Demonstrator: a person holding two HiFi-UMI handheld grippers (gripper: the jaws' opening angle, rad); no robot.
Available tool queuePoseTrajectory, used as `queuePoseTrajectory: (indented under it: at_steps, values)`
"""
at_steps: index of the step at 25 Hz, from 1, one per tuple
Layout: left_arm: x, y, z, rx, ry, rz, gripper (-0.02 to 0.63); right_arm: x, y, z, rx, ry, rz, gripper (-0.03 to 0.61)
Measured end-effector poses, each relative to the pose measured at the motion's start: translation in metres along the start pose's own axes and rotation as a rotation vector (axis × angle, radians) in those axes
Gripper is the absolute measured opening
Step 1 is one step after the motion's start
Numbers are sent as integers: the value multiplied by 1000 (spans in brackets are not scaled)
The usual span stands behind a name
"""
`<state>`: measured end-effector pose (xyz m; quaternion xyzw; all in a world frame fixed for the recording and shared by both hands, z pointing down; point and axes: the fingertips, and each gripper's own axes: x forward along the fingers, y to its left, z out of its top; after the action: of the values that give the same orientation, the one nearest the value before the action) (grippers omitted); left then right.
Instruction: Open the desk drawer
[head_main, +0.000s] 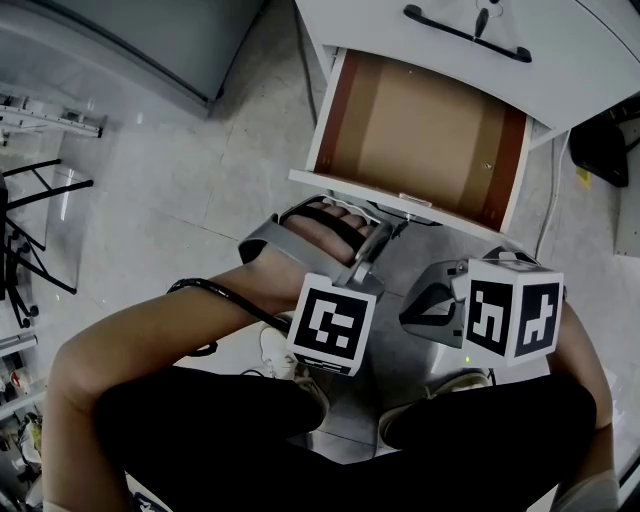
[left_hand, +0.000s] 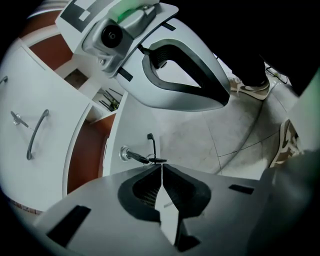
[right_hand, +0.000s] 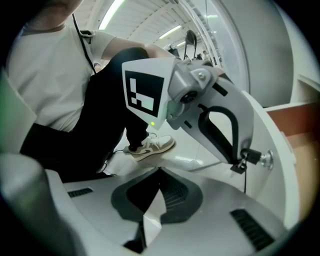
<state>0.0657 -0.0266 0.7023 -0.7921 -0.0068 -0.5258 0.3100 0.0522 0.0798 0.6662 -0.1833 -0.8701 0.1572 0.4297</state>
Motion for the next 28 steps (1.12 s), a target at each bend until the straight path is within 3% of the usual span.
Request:
queuePoseTrajectory:
  at_steps: [5, 10, 17, 23, 28]
  values:
    - [-4, -2, -6, -6, 21, -21, 17, 1, 1, 3, -10, -4, 9, 15]
    - [-4, -3, -10, -70, 27, -77, 14, 4, -2, 6, -25, 9, -2, 15]
    - [2, -14, -13, -209, 24, -192, 9, 8, -5, 7, -21, 33, 0, 15]
    - [0, -24, -6, -489, -40, -365, 8, 11, -4, 2, -11, 44, 22, 15]
    - [5, -21, -4, -523, -56, -392, 8, 11, -5, 10, -2, 28, 40, 15]
